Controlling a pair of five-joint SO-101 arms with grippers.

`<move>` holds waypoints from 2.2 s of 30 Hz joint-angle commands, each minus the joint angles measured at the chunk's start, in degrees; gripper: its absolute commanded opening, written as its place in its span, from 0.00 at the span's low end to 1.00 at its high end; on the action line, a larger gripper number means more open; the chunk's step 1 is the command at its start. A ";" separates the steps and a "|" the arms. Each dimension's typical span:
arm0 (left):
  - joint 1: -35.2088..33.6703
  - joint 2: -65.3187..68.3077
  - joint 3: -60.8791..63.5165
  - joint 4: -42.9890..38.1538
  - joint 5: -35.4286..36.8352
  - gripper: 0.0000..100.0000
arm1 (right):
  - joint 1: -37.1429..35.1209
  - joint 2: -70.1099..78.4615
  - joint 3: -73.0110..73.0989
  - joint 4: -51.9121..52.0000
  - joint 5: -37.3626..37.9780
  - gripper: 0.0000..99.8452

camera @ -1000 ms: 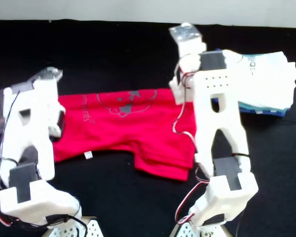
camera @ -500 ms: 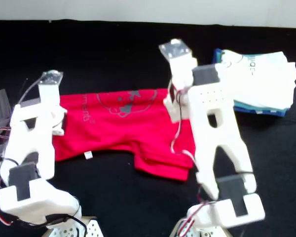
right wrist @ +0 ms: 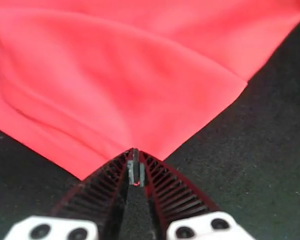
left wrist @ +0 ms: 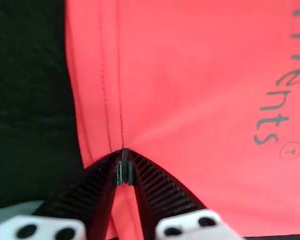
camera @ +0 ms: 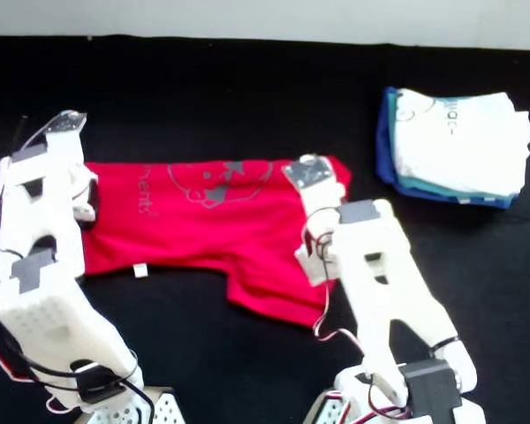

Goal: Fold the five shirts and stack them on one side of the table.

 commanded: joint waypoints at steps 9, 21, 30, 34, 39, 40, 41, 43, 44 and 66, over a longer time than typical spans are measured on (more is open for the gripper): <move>1.10 1.45 -15.25 18.55 0.09 0.01 | -19.56 7.78 -0.40 -5.85 0.53 0.13; 2.07 -11.82 9.80 6.68 0.09 0.01 | -20.62 25.63 -17.27 -2.95 0.44 0.13; 2.07 -12.09 19.38 -5.19 0.09 0.01 | -20.35 26.77 -23.60 5.23 0.44 0.01; 2.15 -12.00 19.56 -5.27 0.09 0.01 | -20.35 26.77 -25.98 7.25 0.53 0.01; 2.24 -12.00 19.74 -5.27 0.09 0.01 | -20.35 26.77 -26.59 9.45 0.53 0.01; 2.24 -12.00 19.74 -5.27 0.09 0.01 | -20.35 26.77 -26.59 10.24 0.62 0.01; 2.24 -12.00 19.74 -5.27 0.09 0.01 | -20.44 26.77 -26.59 10.86 0.88 0.01; 2.24 -11.91 19.56 -5.36 0.09 0.01 | -20.70 26.77 -26.33 11.30 2.02 0.01; 2.15 -11.91 19.38 -5.36 0.09 0.01 | -20.70 26.77 -26.33 11.12 2.02 0.01; -1.98 -11.91 10.33 -5.19 0.26 0.01 | -26.51 22.37 -19.56 11.03 2.02 0.01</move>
